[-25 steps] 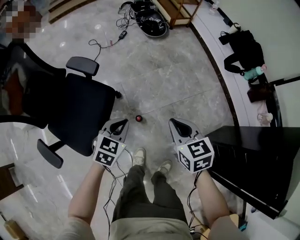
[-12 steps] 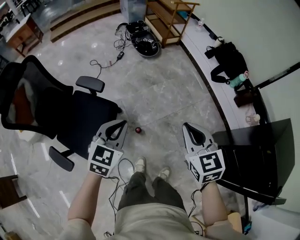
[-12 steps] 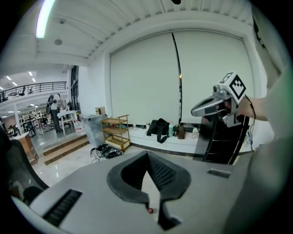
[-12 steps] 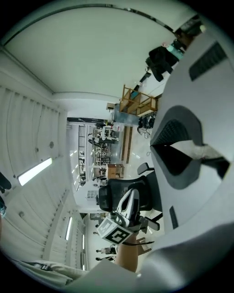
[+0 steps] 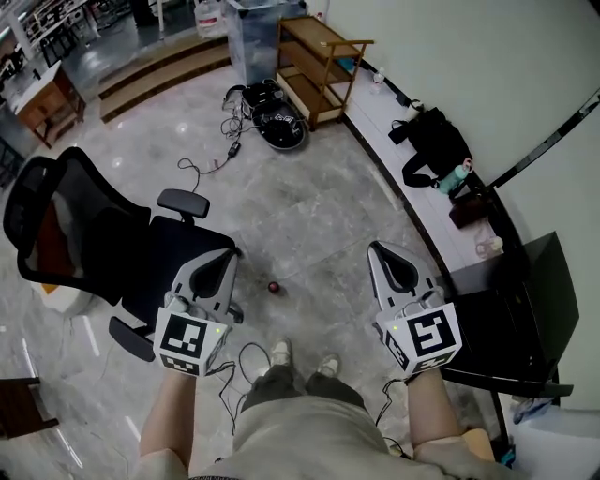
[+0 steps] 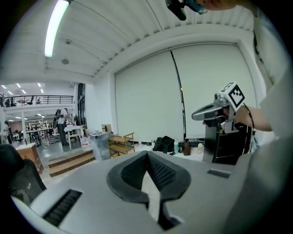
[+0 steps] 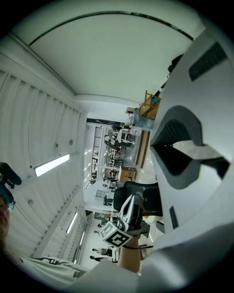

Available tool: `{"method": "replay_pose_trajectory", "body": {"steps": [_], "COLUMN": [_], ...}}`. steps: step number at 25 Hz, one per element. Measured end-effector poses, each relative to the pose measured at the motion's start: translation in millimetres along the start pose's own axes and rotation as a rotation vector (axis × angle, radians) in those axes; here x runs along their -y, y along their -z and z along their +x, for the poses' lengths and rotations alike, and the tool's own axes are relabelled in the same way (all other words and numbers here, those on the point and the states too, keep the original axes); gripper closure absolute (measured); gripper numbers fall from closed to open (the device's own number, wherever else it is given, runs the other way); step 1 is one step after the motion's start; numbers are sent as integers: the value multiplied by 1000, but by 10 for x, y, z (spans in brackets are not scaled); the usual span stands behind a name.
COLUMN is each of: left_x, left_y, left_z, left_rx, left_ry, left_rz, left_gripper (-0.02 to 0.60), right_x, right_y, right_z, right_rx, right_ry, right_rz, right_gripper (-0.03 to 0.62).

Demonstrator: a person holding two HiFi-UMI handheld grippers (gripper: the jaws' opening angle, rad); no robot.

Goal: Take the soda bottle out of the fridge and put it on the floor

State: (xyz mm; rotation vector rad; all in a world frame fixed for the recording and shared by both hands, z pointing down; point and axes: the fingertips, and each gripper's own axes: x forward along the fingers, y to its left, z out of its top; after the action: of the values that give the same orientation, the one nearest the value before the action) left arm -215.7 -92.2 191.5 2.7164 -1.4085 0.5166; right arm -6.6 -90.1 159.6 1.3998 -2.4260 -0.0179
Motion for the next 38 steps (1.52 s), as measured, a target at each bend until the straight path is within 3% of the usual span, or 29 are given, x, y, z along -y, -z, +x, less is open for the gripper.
{"method": "replay_pose_trajectory", "body": {"steps": [5,10,17,22,38], "left_x": [130,389,703,810,1002], "left_y": [-433,-716,-984,-979,-1005], "left_z": [-152,-208,-310,-348,-277], "left_rx": [65,123,174,156,162], "left_ry": [-15,21,48,40,77], "left_rz": [65,67,98,159,160], "left_gripper": [577,577,577,577,577], "right_x": [3,-40,-8,-26,64], "right_y": [-351,-583,-590,-530,-469], "right_z": [-273,-576,-939,-1090,-1223], "right_rx": [64,117,143,154,140], "right_ry": [11,22,77,84,123], "right_rz": [-14,-7,13,33,35], "right_gripper": [599,598,599,599,599]}}
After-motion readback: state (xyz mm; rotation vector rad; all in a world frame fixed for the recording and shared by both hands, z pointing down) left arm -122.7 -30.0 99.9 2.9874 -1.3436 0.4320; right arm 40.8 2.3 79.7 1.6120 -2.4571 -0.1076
